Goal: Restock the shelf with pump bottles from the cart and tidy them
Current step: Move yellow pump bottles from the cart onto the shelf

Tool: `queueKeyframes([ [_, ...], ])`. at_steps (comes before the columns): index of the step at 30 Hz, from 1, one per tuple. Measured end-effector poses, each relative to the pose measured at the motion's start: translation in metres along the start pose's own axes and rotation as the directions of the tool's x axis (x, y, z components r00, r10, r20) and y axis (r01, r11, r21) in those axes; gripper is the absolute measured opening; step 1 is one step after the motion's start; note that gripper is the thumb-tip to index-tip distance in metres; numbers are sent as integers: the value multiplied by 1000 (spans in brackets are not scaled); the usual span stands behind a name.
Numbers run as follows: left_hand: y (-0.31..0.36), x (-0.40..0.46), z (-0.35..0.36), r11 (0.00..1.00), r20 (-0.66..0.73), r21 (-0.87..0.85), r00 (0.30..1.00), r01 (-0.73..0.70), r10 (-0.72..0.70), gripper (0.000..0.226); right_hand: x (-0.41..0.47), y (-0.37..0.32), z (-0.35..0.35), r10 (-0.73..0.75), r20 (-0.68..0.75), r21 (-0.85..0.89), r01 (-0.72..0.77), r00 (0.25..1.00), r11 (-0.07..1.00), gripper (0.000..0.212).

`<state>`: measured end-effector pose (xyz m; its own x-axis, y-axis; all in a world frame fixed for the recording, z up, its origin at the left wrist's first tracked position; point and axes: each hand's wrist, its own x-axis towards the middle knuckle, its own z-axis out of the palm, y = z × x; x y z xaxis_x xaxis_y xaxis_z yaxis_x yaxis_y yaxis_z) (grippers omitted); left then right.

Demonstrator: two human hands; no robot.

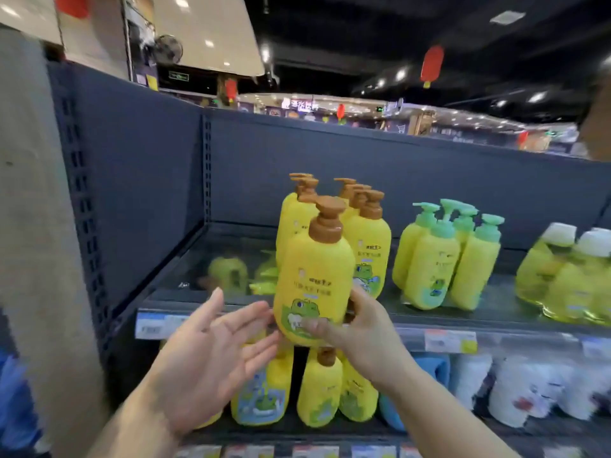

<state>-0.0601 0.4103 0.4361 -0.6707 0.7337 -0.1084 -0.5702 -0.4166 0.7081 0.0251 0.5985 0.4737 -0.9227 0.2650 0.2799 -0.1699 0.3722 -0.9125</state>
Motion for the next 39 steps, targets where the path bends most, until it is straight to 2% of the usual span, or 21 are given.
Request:
queueKeyframes([
  [2,18,8,14,998,13,49,999,-45,44,71,18,-1,0,-45,-49,-18,44,998,999,37],
  [4,31,18,27,994,-12,84,998,-68,70,72,36,5,4,-32,-83,-44,28,996,999,46],
  [6,38,27,31,992,-4,103,997,-70,71,73,51,9,9,-7,-134,-23,4,991,1000,58],
  [10,43,37,34,995,-14,84,999,-48,49,76,64,21,18,18,-199,-15,-22,980,1000,63],
  [16,42,44,33,995,-5,88,999,-36,36,78,72,33,25,15,-258,-206,-70,966,976,66],
  [21,39,48,33,997,-3,59,999,-43,44,80,71,32,29,-64,-294,-353,-46,954,934,54],
  [25,36,50,36,997,-12,60,999,-46,46,79,66,32,34,-96,-381,-388,-64,920,919,68],
  [27,35,51,36,997,-18,59,999,-50,51,80,62,33,35,-136,-408,-396,-41,903,918,62],
  [29,35,53,35,997,-21,64,998,-52,53,80,60,35,36,-191,-420,-452,-22,887,892,49],
  [33,34,57,36,996,-20,72,998,-53,55,78,60,41,36,-229,-360,-597,-35,904,801,26],
  [39,32,63,36,995,-5,87,999,-46,47,77,65,48,32,-221,-351,-585,-29,910,811,25],
])
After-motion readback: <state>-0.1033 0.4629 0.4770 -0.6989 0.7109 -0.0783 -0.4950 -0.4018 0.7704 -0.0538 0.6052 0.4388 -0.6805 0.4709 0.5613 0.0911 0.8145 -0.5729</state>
